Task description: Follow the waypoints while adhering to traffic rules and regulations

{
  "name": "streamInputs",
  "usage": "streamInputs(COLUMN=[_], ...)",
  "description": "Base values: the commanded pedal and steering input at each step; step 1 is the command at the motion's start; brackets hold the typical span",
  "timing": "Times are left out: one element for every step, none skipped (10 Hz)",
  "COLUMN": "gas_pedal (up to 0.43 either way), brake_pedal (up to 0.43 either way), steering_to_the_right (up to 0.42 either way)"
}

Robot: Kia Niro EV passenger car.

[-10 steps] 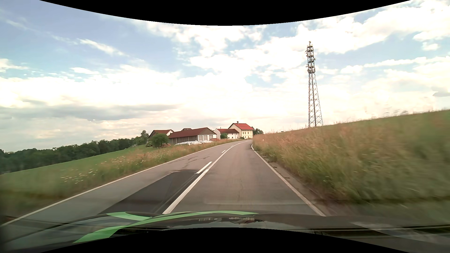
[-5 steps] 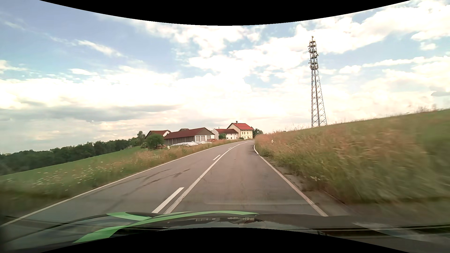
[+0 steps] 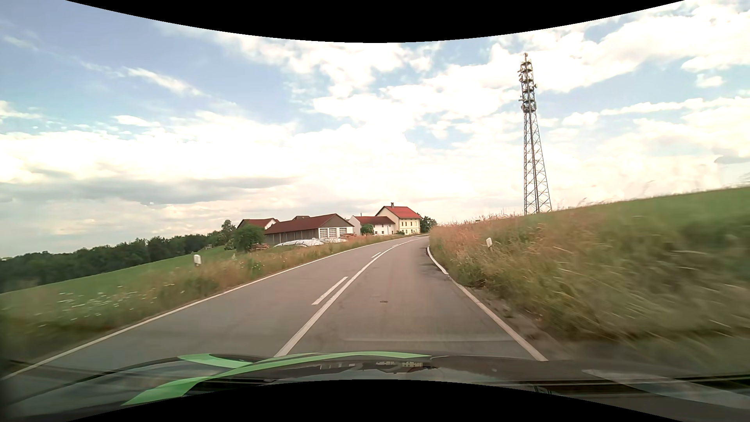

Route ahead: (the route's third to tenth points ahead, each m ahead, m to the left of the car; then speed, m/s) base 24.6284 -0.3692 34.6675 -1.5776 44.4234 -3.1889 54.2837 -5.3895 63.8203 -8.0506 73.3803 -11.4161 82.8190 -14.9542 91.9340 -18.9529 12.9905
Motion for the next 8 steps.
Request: streamInputs(gas_pedal=[0.177, 0.177, 0.177, 0.177, 0.169, 0.150, 0.138, 0.138], brake_pedal=[0.000, 0.000, 0.000, 0.000, 0.000, 0.000, 0.000, 0.000], steering_to_the_right=[0.004, 0.004, 0.005, 0.005, 0.005, 0.005, 0.007, 0.009])
